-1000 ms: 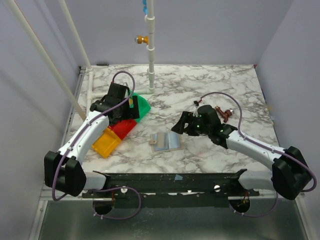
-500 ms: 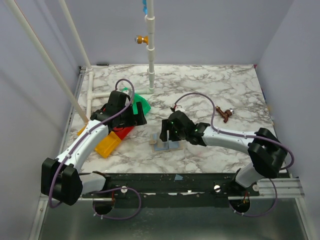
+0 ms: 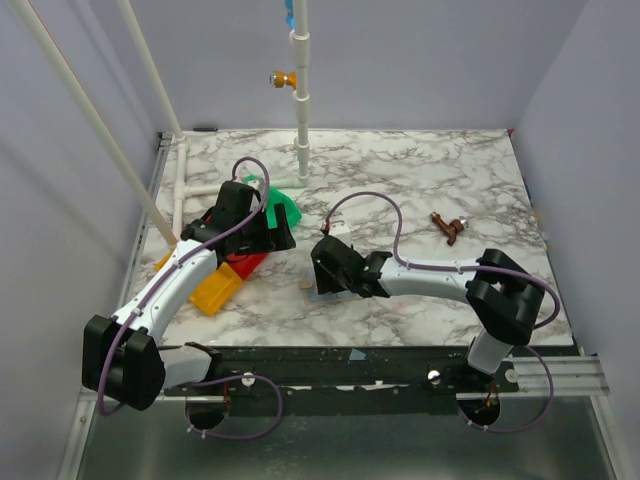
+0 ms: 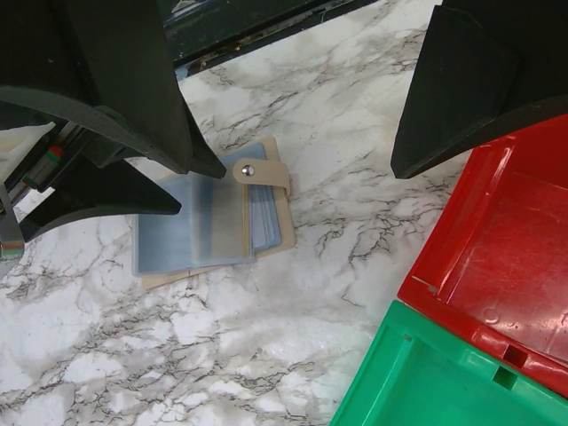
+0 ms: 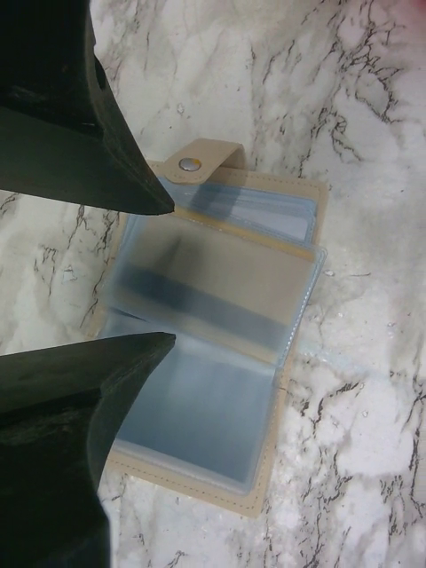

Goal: Take the credit cards out of the card holder
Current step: Remove the credit card from the card holder.

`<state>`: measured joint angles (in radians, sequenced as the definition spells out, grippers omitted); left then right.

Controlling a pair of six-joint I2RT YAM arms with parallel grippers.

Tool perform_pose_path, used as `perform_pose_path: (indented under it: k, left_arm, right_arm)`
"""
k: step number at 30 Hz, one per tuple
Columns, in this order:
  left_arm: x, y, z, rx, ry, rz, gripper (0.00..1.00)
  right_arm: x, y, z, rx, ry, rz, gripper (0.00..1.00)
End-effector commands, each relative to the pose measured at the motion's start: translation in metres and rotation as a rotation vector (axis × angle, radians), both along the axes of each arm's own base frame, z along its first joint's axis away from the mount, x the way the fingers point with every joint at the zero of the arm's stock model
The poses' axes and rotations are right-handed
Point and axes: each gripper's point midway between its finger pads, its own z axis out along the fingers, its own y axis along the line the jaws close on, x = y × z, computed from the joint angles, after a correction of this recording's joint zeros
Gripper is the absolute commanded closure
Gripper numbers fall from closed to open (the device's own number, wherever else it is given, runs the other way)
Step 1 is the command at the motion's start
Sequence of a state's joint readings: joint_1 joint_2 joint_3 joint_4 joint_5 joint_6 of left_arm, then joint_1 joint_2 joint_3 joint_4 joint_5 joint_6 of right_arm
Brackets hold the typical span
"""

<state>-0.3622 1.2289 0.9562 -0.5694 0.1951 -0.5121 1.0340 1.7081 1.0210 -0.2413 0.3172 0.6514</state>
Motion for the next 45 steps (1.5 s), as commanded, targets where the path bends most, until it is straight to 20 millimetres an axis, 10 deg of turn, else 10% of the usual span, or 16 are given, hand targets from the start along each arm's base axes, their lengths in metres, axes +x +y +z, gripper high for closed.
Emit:
perform_pose_path:
  k: [1,45]
  left_arm:
    - [-0.001,-0.005,-0.002,-0.01,0.006,-0.029,0.02]
    - [-0.01,-0.027,-0.006,-0.123,0.071,-0.09,0.01]
  right_arm:
    - [0.005,0.001,0.003,-0.064,-0.054,-0.005,0.41]
    - [-0.009,-0.024,-0.033,-0.16,-0.009,-0.07,0.8]
